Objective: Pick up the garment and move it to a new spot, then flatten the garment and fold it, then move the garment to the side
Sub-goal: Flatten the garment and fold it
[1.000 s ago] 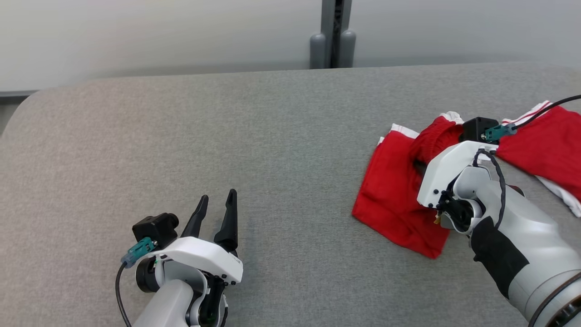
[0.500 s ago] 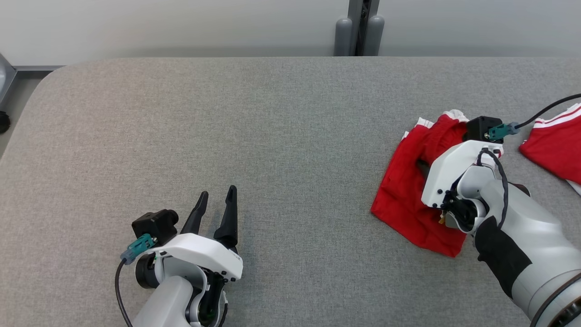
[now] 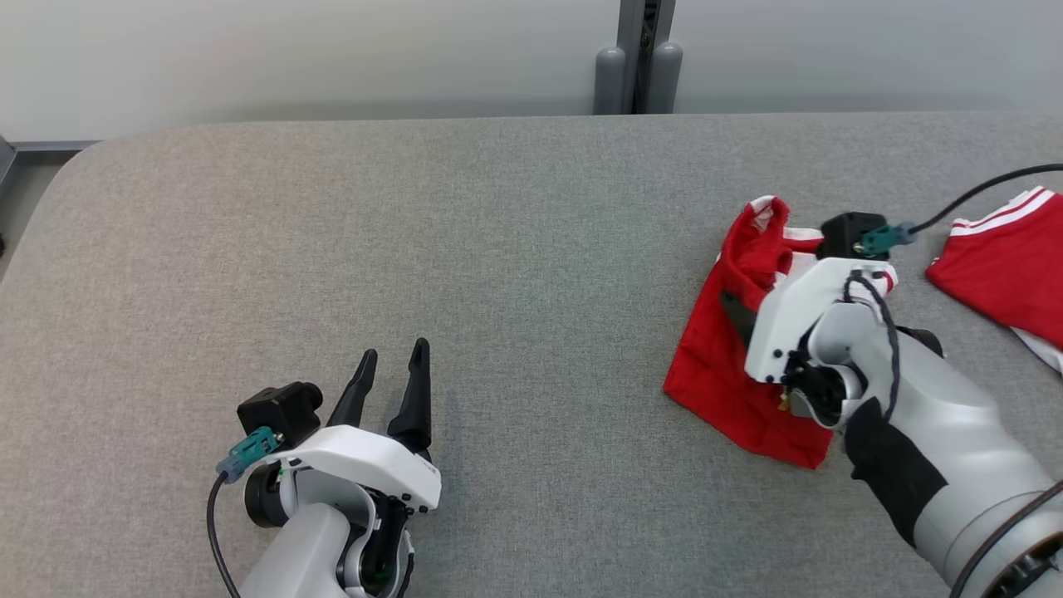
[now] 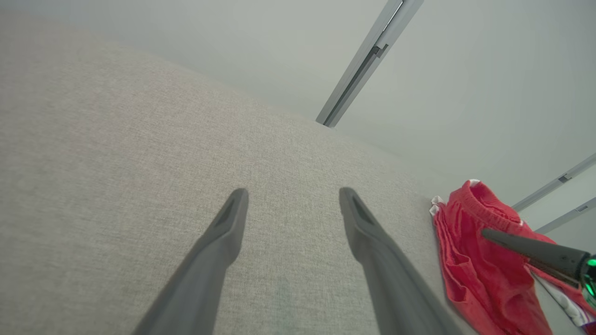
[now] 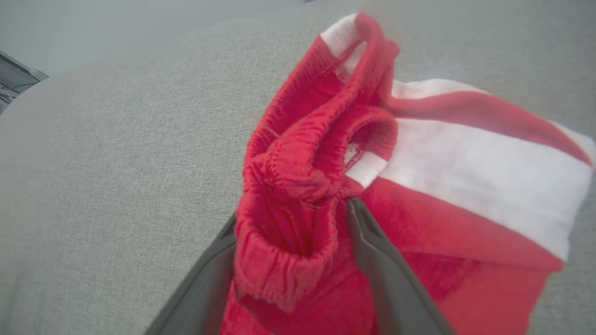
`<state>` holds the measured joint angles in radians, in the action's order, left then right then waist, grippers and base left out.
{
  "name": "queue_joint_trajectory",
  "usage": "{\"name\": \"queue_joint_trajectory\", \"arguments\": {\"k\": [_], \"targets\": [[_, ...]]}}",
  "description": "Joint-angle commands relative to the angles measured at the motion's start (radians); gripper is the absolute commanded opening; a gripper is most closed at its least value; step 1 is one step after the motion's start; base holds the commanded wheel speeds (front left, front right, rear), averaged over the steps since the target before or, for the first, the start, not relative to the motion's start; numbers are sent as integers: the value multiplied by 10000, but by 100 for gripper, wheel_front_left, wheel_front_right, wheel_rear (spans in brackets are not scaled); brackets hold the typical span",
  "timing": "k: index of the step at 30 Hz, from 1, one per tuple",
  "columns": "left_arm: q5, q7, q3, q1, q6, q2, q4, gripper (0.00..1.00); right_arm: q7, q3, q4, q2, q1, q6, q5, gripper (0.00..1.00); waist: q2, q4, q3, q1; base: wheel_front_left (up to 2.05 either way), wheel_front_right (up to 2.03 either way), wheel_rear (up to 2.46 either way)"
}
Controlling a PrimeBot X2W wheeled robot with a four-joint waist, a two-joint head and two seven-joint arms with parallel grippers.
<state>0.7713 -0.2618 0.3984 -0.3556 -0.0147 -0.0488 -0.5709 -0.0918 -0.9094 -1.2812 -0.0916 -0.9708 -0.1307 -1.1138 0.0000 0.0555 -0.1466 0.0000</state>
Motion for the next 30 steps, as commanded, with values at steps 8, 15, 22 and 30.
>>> {"name": "queue_joint_trajectory", "arguments": {"k": [8, 15, 22, 30], "targets": [[-79, -34, -11, -104, -5, -48, 46, 100, -108, -314, 831, 89, 277, -5, 115, 100, 0, -4, 27, 0, 0, 0, 0], [-120, -34, -25, -66, 9, -48, 52, 100, 176, -591, 1625, -24, 381, -5, 213, 100, 0, 117, -62, 0, 0, 0, 0], [-155, -34, -99, -52, 12, -47, -38, 100, 68, -925, 2573, -143, 668, -5, 45, 100, 0, 106, 48, 0, 0, 0, 0], [-174, -34, -198, 163, -8, -47, -42, 100, 958, -670, 3625, -656, 894, -5, -365, 100, 0, -137, 428, 0, 0, 0, 0]]}}
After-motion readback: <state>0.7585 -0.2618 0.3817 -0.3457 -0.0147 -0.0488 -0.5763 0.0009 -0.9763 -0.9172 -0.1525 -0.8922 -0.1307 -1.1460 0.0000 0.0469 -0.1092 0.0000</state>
